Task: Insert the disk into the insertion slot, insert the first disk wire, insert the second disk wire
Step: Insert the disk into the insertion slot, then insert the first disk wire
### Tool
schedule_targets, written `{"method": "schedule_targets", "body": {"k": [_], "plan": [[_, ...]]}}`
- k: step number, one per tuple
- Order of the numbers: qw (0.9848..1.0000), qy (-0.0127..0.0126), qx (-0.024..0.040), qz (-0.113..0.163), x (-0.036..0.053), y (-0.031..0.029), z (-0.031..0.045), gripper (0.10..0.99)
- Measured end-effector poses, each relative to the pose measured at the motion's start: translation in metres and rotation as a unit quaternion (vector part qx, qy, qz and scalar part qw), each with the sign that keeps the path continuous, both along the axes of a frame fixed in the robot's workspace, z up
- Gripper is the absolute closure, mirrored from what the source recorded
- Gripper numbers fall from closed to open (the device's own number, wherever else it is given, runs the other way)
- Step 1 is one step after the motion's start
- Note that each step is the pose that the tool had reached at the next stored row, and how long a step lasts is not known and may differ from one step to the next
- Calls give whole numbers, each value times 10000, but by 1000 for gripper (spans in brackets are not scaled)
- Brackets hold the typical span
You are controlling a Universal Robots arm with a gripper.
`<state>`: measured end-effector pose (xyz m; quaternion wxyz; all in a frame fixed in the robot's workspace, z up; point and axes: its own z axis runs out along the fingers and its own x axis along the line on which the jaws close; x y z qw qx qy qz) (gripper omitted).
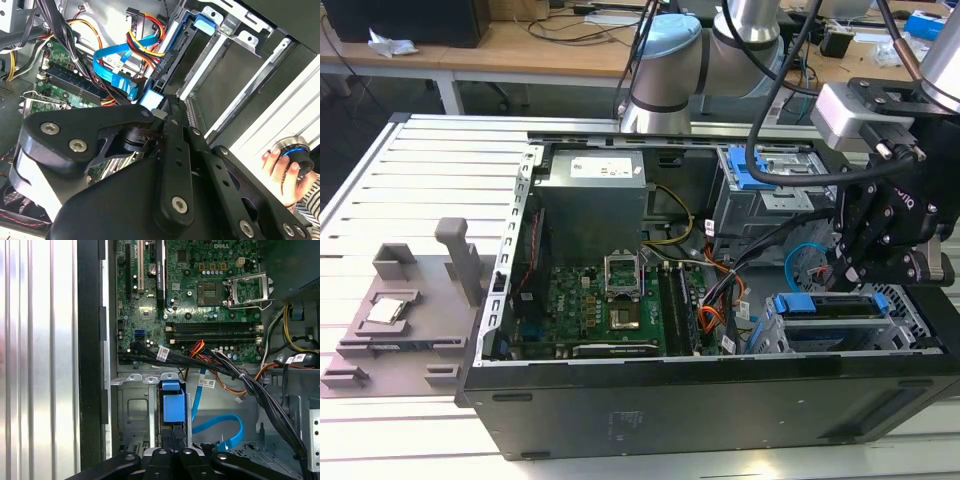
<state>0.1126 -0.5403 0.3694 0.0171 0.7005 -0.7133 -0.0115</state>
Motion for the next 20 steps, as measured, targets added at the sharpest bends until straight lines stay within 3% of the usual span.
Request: {"method": "schedule_targets", "body": {"k": [10,11,12,14,20], "plan": [[10000,0,0,0,4,0,0,973],[10000,0,0,0,4,0,0,918],[10000,0,0,0,4,0,0,788],[10000,0,0,0,5,0,0,667],[10000,0,0,0,26,12,-1,667]]}}
